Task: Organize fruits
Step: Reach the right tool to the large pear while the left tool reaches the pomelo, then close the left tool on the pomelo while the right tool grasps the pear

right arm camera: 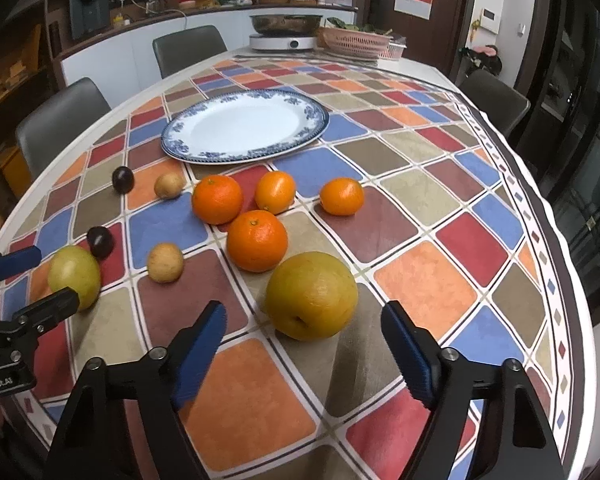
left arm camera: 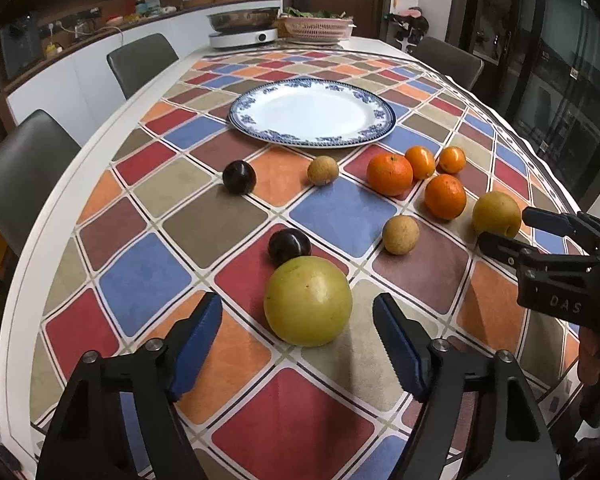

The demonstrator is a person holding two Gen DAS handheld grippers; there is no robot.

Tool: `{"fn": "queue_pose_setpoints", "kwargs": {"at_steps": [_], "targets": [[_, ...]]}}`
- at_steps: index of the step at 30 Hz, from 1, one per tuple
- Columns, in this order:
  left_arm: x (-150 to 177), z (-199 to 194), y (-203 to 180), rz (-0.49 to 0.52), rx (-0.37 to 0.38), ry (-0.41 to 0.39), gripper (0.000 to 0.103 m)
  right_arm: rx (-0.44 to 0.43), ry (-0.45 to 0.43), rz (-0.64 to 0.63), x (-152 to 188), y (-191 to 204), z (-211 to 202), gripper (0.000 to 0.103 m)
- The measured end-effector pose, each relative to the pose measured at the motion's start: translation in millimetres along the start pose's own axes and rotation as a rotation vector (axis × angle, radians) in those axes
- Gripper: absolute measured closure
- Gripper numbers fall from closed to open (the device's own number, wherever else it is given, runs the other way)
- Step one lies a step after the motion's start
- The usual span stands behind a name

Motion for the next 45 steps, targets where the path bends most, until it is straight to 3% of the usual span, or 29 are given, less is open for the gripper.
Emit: {"fn": "queue_pose_setpoints", "kwargs": {"at_steps": [12,16,19,31,45], "targets": [[-2.7,12.9,-0.1,-0.006,0.016,0.033,0.045,-0.001,0.034,0.006,-3.1,-1.7,18.1,0.038],[-2.9,16.6,-2.9,-0.002,0.032,0.045,0.053,-0.002,0.041,0.011,-3.9,-3.9,21.1,0.047],[-3.2,17.0,-4.1,0.0,0.03,0.044,0.054,-0.014,0.049,0.016,-3.2,-4.3,21.9,0.052],[-4.4,15.5,-4.0,-0.001,0.025,0.037,0.054,-0.029,0.057,0.034,-2.3,-3.8,18.5,0.052],[-21.3,-8.4,-2.7,0.012,0.048,-0.041,0.054,-0.092,0.011,0.025,-8.7,10.0,-11.0,0.052]]}}
Point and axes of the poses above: each gripper's, at about its wrist camera, not at the fingertips, and z roughly the way its jaws point, y to its left, x to its underside, the point moved 6 cm from there along z, roughly the way its jaws point, and after that the axes turned 11 degrees about z, right-handed, at the moved point
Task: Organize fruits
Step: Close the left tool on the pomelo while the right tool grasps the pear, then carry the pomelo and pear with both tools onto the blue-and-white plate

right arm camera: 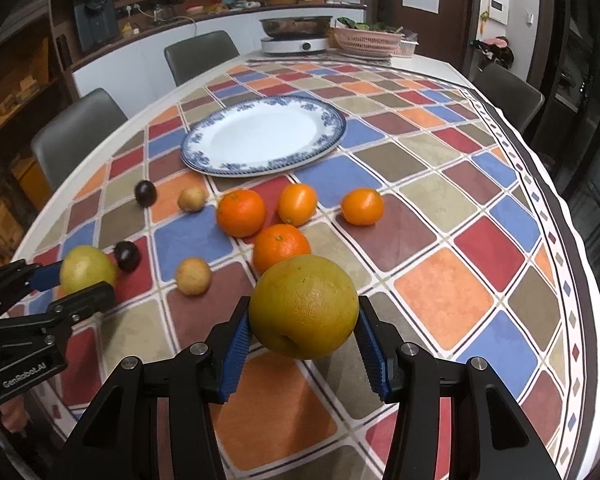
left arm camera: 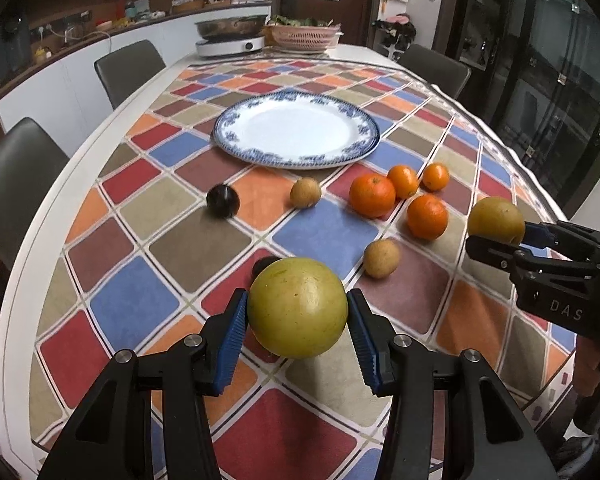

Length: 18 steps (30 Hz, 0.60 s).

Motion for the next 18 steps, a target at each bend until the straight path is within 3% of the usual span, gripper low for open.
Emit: {"fn": "queue_pose_setpoints", "kwargs": {"at_steps": [18], "targets": [[-48.6,-6.3,11.9,0.028,0.012,-0.077,0.054,-0.09,-0.063,-0.007,-42.0,24.0,-18.5,0.052]]}}
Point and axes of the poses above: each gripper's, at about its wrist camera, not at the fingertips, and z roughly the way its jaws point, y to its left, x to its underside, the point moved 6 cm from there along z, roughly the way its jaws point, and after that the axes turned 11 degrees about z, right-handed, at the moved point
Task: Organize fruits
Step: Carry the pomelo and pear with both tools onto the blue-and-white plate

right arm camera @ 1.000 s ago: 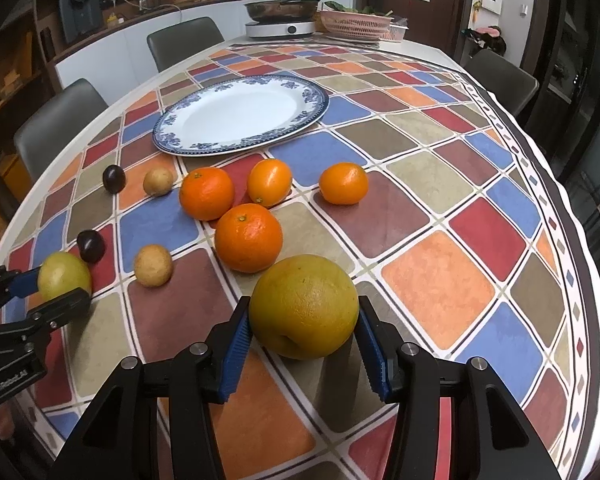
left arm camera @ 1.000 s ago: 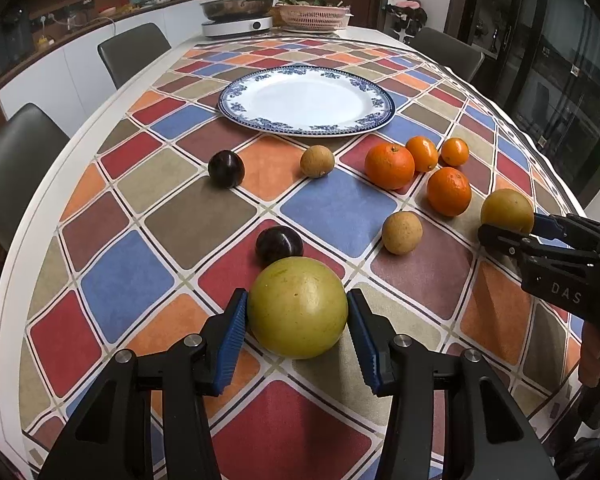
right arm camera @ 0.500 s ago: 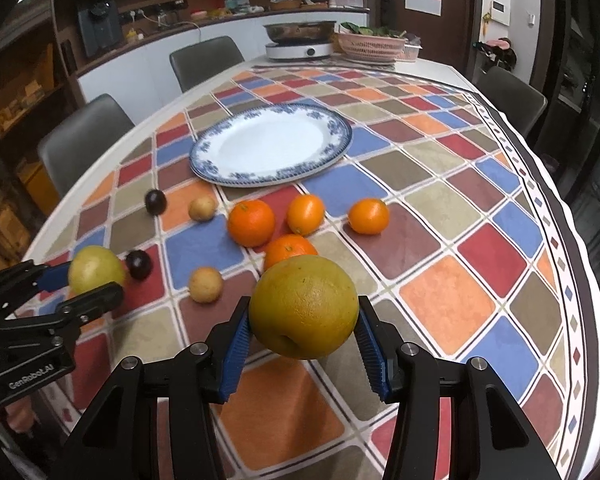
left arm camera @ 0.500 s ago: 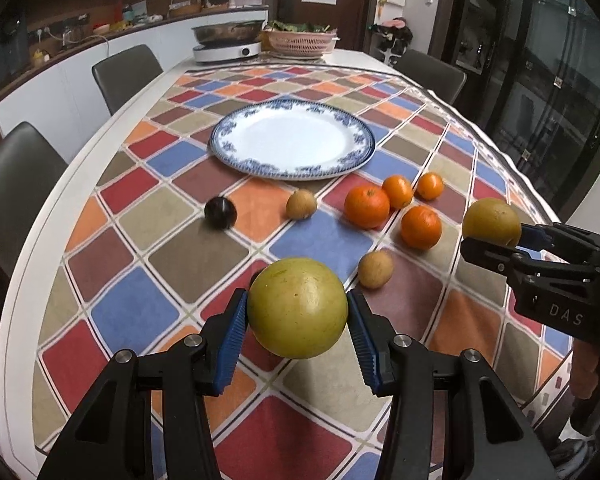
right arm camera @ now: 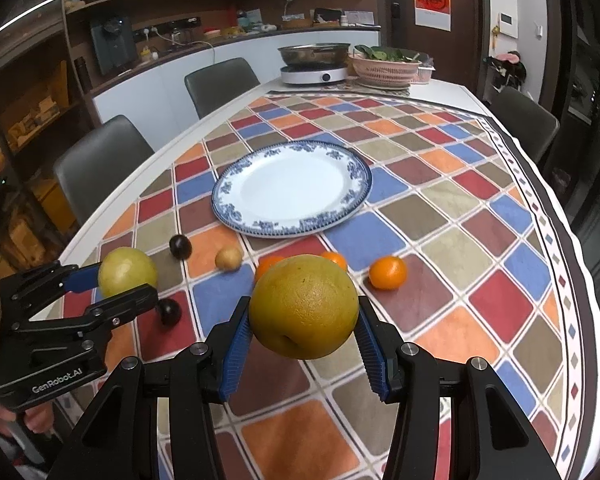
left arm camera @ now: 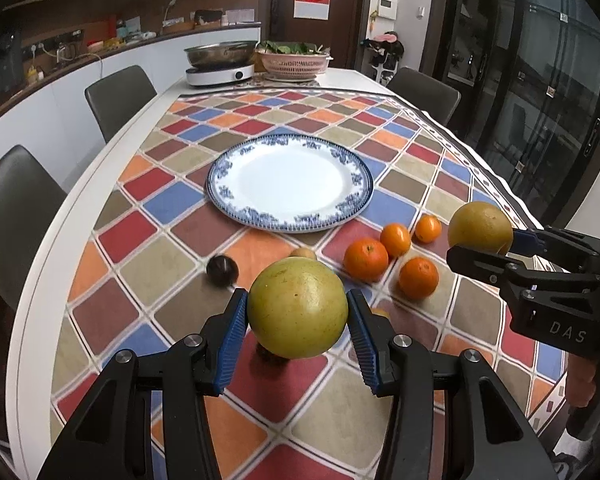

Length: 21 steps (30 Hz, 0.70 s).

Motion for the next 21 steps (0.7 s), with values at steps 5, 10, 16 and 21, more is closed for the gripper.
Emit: {"fn": "queue_pose_setpoints", "kwargs": {"at_steps": [5,10,16,21], "targets": [[-16.4,3.4,8.4,0.016,0.001,-0.025,0.054,-0.008,-0.015,-0.023,-17.2,4.2,4.1,0.052],[-33.1,9.2,16.3,0.033,0.006,-0.044,0.054,-0.002,-0.042,-0.055,-38.7,8.3,9.4,0.052],[-55.7,18.5,25.3,0.059,0.011,-0.06,0.054,-0.009,-0.042,-0.082,-58.8,12.3,21.6,0.052],[-74.0,31.6,34.5,0.07,0.013,-0.058,0.054,-0.012,-0.042,-0.109,-76.1,15.6,34.9,0.052]]}}
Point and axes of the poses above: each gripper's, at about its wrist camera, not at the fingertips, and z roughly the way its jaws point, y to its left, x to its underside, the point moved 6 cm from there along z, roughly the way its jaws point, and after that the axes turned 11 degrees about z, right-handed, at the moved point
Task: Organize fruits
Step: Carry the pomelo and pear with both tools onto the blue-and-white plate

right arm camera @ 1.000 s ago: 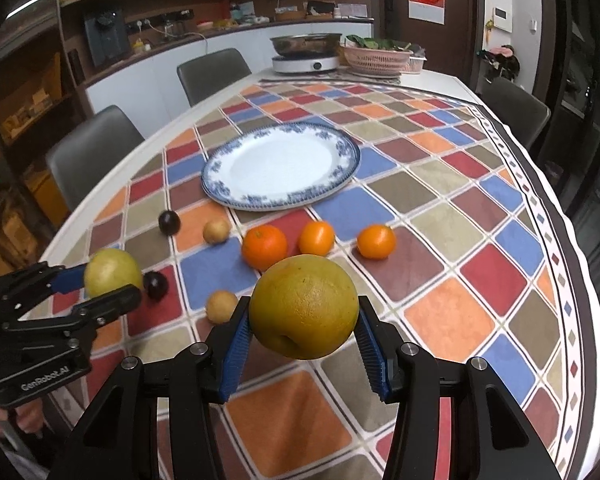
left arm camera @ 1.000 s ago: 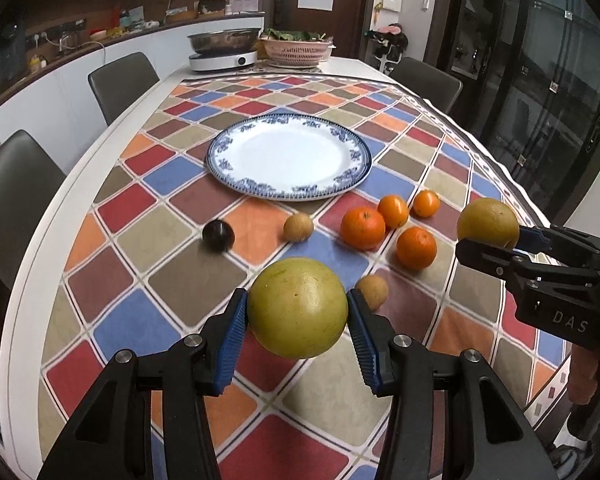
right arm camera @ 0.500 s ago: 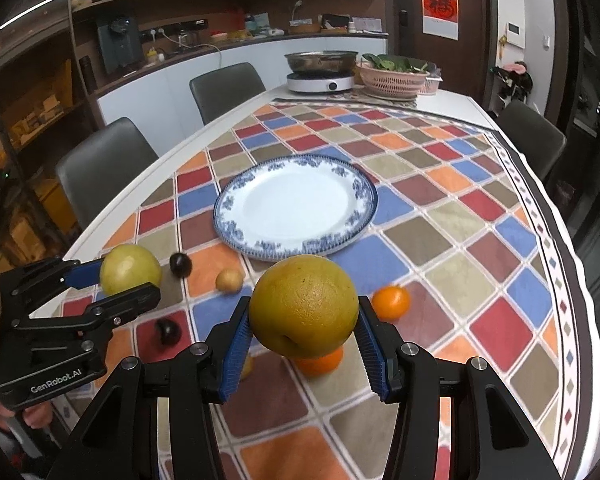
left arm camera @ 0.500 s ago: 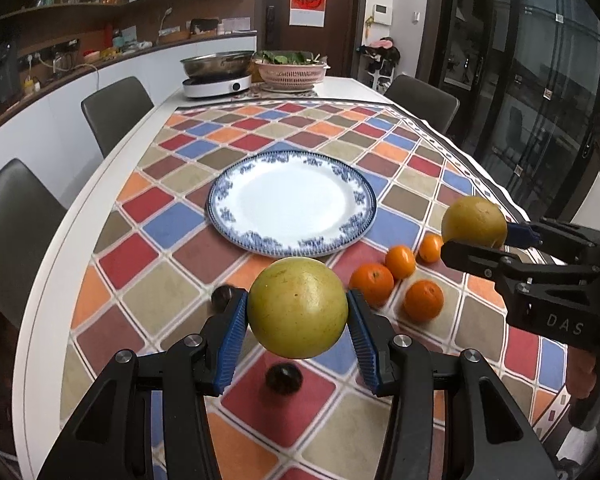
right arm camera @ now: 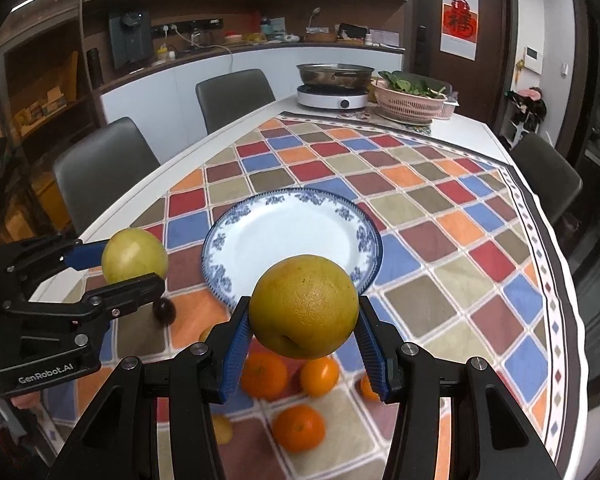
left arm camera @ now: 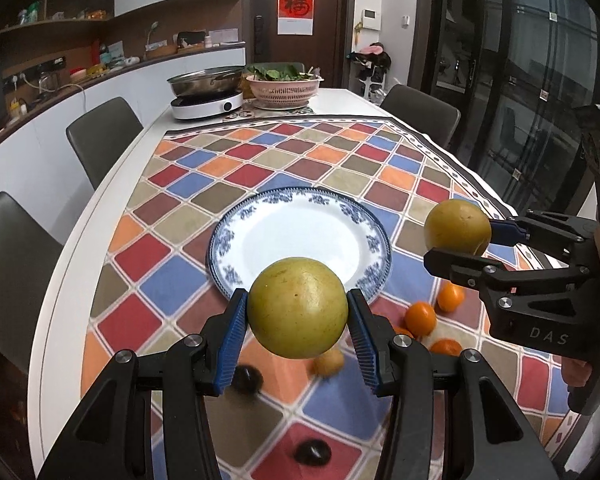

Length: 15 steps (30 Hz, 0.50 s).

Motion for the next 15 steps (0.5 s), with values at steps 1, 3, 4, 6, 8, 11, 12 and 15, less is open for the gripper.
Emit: {"fn": "queue_pose_setpoints", "kwargs": {"at_steps": [1,3,4,6,8,11,12,15], "targets": [[-4.3,3.3,2.3,0.008,0.0,-0.001,0.054,0.0,0.001,-0.003,-4.3,-0.5,3.4,0.052],[-13.1,10.6,6.7,0.02,-0.005,-0.003,0.054,-0.001,0.001,-0.011,-14.0,-1.3,11.2,0.052],[-16.5,13.9,8.6,0.024,-0.003,-0.004,0.054,0.0,0.0,-0.009,-17.6,-1.7,14.0,0.052],[-23.4,21.0,13.3,0.025,-0.002,-0.001,0.054,-0.006,-0.005,-0.005,-26.8,-2.9,20.2,0.052],[-31.2,28.5,17.0,0.031,0.008,-0.003,0.054,-0.006,-0.01,0.005,-35.5,-5.4,27.3,0.052],[-41.0,40.9,21.5,0.053,0.013,-0.007,0.054,-0.006,-0.013,0.006,-47.1,-8.9,38.3,0.052],[-43.2,44.4,22.5,0.058,0.016,-0.007,0.054,-0.007,-0.012,0.003,-50.3,-9.9,42.4,0.052],[-50.3,61.5,28.6,0.064,0.028,-0.003,0.054,-0.012,0.004,-0.008,-58.0,-12.5,56.9,0.052]]}}
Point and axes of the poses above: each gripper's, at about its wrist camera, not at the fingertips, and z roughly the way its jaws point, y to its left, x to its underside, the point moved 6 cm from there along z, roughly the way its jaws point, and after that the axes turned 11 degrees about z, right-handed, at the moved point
